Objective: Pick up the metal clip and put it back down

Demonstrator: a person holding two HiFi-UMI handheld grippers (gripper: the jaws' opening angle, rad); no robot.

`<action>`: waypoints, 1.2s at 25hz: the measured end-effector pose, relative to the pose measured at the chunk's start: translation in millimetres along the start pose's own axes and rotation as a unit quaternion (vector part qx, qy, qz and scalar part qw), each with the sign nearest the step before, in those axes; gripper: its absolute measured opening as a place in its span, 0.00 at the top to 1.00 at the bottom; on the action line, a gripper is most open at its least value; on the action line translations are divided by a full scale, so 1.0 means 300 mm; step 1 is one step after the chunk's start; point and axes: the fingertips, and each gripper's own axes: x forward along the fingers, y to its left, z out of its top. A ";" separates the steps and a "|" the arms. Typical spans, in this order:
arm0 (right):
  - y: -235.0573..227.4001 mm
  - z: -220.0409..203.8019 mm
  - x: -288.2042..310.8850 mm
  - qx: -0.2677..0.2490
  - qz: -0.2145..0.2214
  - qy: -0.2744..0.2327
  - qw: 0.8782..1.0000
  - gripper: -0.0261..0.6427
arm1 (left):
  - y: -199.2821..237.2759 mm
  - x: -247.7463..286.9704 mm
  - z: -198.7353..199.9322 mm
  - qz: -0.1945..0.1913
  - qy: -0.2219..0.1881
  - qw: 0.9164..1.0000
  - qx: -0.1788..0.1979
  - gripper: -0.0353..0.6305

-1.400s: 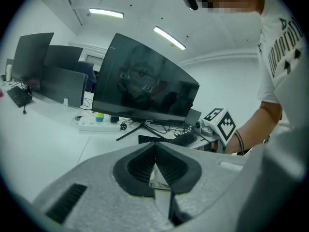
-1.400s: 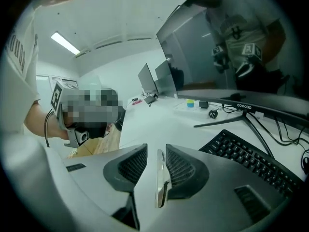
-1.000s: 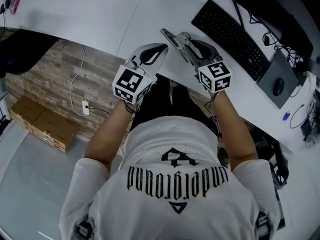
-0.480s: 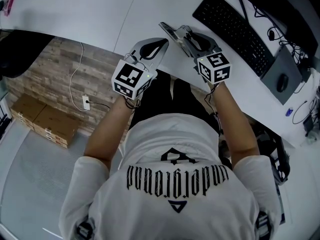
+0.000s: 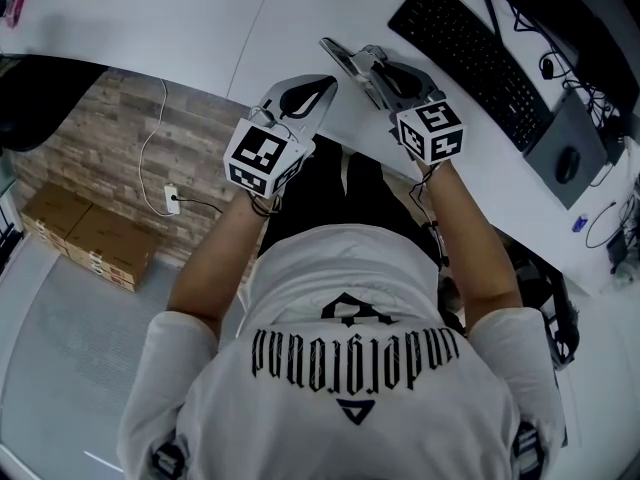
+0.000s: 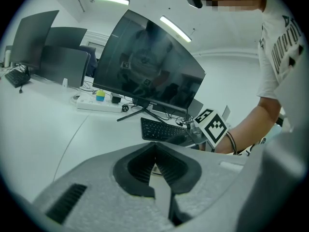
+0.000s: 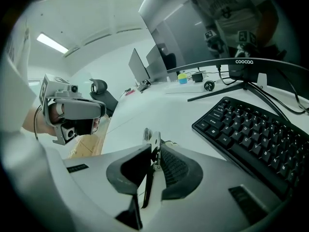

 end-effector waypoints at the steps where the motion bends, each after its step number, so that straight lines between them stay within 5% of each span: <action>1: 0.005 0.003 -0.001 -0.001 0.003 -0.001 1.000 0.87 | -0.003 -0.001 0.001 0.000 0.000 1.000 0.000 0.93; 17: 0.124 0.031 -0.096 -0.050 0.028 -0.009 0.998 0.91 | -0.096 -0.072 0.006 0.020 -0.016 1.000 0.000 0.93; 30: 0.246 0.070 -0.405 -0.107 0.029 -0.054 0.992 0.92 | -0.349 -0.168 0.060 0.036 -0.053 0.998 0.013 0.93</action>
